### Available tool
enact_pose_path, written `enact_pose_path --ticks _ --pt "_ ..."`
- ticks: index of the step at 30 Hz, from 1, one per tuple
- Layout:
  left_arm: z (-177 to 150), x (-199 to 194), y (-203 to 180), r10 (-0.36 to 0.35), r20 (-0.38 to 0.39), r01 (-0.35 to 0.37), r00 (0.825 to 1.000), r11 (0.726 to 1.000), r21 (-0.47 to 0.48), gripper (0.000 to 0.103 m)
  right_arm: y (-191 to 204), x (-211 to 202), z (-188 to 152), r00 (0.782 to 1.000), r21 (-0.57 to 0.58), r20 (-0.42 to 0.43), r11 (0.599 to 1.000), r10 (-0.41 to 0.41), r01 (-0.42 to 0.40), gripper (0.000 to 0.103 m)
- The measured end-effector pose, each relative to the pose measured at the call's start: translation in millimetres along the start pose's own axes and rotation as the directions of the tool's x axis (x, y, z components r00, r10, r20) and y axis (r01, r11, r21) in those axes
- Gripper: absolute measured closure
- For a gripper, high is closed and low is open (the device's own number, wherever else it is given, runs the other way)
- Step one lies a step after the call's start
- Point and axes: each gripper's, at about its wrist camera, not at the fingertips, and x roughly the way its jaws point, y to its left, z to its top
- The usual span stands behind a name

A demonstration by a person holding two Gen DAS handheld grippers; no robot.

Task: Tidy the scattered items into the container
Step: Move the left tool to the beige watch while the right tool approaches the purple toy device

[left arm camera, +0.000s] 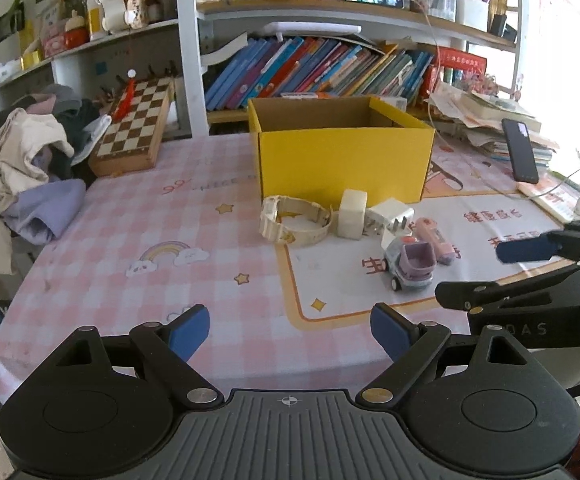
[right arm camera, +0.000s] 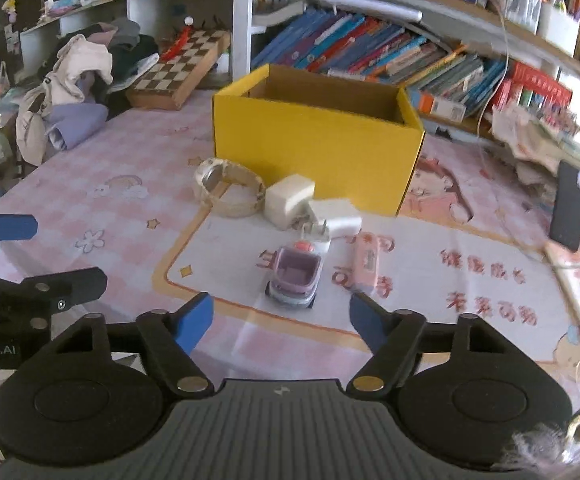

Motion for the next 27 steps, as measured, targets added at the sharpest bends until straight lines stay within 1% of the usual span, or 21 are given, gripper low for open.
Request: enact_pose_path --ticks 3,8,10,15,18,23,27 --pt "2 5 1 0.010 -0.016 -0.010 1.000 1.000 -0.008 0.013 0 11 1 1.000 0.009 -0.024 1.000 0.008 -0.008 0.035" --pt "6 11 4 0.015 -0.023 -0.015 1.000 1.000 -0.013 0.013 -1 23 7 0.999 0.018 -0.035 1.000 0.014 -0.013 0.035" --pt "8 14 6 0.014 -0.022 -0.014 1.000 1.000 -0.018 0.010 -3 27 10 0.999 0.025 -0.038 0.999 0.027 -0.026 0.036" --pt "14 22 7 -0.002 -0.011 0.002 1.000 1.000 -0.021 0.010 -12 39 16 0.997 0.050 -0.062 0.998 0.047 -0.044 0.045" --pt "19 29 7 -0.003 -0.006 0.003 1.000 1.000 -0.007 0.010 -15 47 20 0.996 0.052 -0.083 0.998 0.044 -0.040 0.045" --pt "29 39 7 0.003 0.027 -0.004 1.000 0.999 0.038 0.010 -21 61 26 0.992 0.055 -0.118 0.998 0.038 -0.032 0.045" --pt "41 49 15 0.003 0.019 -0.003 1.000 1.000 0.011 0.011 -26 71 30 0.990 0.061 -0.137 0.998 0.038 -0.030 0.045"
